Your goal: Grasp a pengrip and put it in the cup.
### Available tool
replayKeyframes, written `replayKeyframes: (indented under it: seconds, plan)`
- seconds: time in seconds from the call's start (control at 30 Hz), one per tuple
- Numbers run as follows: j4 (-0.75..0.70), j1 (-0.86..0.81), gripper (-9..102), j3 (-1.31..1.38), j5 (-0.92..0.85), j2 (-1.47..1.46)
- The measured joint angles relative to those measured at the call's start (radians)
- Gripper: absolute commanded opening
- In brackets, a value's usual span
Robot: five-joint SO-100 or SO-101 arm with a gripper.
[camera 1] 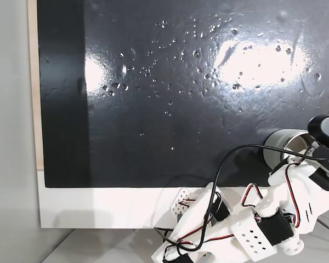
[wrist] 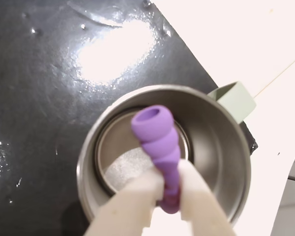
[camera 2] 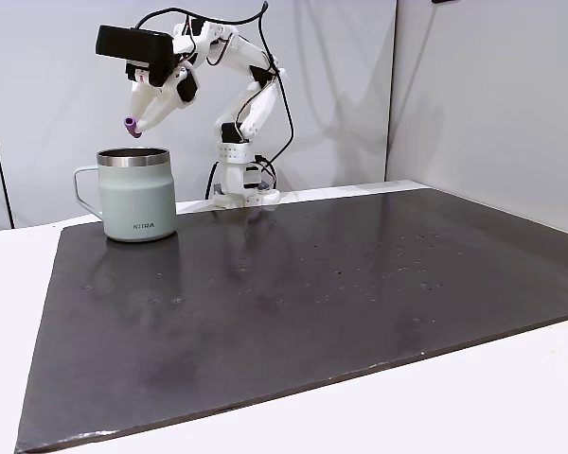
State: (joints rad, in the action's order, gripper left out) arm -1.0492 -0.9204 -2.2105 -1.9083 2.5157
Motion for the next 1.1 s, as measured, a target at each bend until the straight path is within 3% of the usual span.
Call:
replayKeyframes:
  seconds: [0.23,0.4,1.1]
  plan:
    - [0.020,0.000,18,-0.009,0.063,0.029]
    - [0.026,0.002,24,-0.009,0.075,0.037]
    - [0.026,0.020,24,-0.029,0.095,0.057]
